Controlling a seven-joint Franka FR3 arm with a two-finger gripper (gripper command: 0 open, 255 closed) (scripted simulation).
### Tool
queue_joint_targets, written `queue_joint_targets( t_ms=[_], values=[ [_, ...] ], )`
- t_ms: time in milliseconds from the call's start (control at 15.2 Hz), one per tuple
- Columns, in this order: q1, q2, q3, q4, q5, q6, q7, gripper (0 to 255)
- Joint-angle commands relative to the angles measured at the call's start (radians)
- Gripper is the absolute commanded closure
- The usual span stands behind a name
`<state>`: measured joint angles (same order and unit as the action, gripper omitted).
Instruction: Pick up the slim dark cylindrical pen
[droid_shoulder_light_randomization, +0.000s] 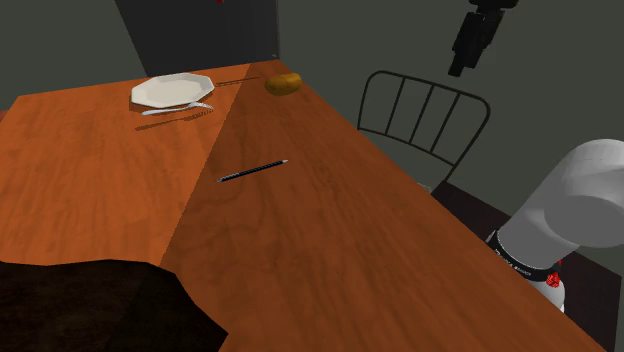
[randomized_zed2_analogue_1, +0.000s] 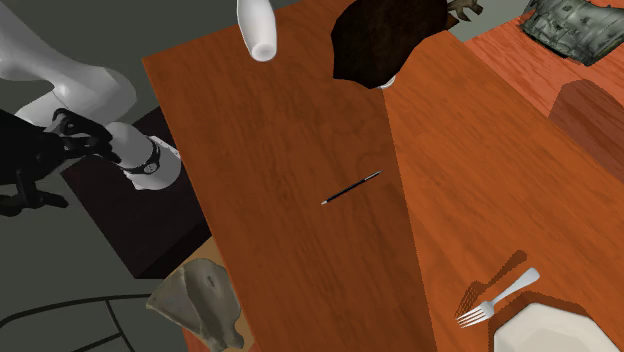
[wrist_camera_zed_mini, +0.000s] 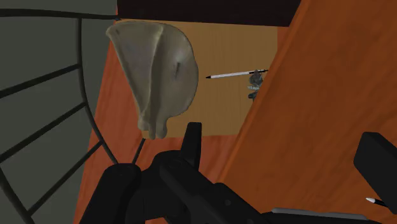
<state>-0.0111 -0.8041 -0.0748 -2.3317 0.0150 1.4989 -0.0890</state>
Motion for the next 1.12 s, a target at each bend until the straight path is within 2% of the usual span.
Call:
queue_joint_targets(
  t_ms=[0, 528, 1056],
  values=[
    [0.0, 0.0, 0.0, 0.0, 0.0, 0.0, 0.0, 0],
    [0.095, 0.243, 0.04, 0.063, 0.022, 0.193, -0.101, 0],
    [0.174, 0.49, 0.094, 0.184, 0.032, 0.335, -0.195, 0]
  ],
)
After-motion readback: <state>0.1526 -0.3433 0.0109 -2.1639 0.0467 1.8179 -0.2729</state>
